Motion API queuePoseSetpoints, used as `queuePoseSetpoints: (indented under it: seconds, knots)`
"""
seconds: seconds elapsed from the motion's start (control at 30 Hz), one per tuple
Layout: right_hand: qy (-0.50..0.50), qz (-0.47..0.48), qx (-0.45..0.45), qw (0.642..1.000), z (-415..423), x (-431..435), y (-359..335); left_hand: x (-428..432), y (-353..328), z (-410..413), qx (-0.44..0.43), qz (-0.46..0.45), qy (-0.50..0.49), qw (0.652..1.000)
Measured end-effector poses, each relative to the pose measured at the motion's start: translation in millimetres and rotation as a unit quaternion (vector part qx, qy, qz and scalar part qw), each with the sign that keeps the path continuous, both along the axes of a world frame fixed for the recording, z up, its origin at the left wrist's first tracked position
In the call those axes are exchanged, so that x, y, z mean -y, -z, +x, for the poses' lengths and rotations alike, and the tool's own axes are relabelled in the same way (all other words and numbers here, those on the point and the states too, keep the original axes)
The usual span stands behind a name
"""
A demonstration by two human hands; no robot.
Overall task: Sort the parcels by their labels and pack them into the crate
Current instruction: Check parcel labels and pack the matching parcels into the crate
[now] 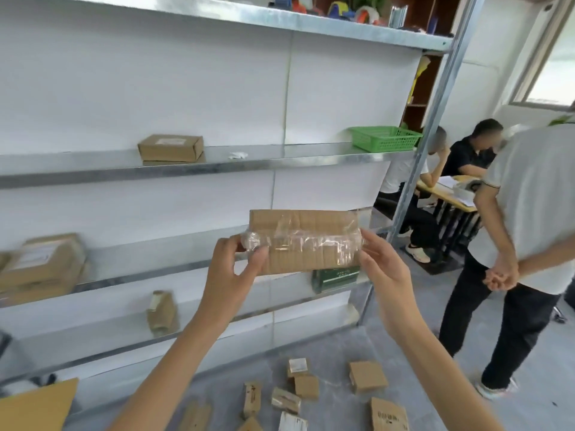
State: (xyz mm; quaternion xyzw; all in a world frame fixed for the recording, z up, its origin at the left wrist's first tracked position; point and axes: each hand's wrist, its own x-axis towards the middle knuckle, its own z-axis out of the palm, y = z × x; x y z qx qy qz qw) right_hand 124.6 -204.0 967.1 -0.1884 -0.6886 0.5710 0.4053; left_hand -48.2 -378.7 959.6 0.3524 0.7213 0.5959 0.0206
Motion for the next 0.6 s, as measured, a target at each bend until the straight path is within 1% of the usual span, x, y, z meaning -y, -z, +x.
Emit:
queuePoseSetpoints:
  seconds: [0.13, 0.17, 0.23, 0.3, 0.37, 0.47, 0.6]
  knots:
    - [-0.067, 0.007, 0.013, 0.998, -4, 22, 3, 32, 5, 8, 0.038, -0.055, 0.049, 0.997]
    - [-0.067, 0.014, 0.010, 0.998, -3, 24, 3, 38, 7, 12, 0.034, -0.069, 0.048, 0.996]
    - [-0.062, 0.018, -0.007, 0.998, 2, 24, 2, 47, 11, 20, 0.002, -0.083, 0.015, 0.996]
    - [-0.053, 0.012, -0.023, 0.998, 8, 22, -1, 53, 11, 33, -0.016, -0.064, -0.026, 0.997]
    - [-0.047, 0.009, -0.029, 0.998, 14, 21, -3, 57, 7, 49, -0.007, -0.036, -0.055, 0.998]
    - [-0.060, 0.003, -0.026, 0.998, 24, 22, -2, 62, 0, 73, 0.034, -0.021, -0.081, 0.996]
    - [-0.108, -0.020, -0.037, 0.993, 35, 33, 2, 74, -10, 103, 0.110, 0.022, -0.077, 0.991]
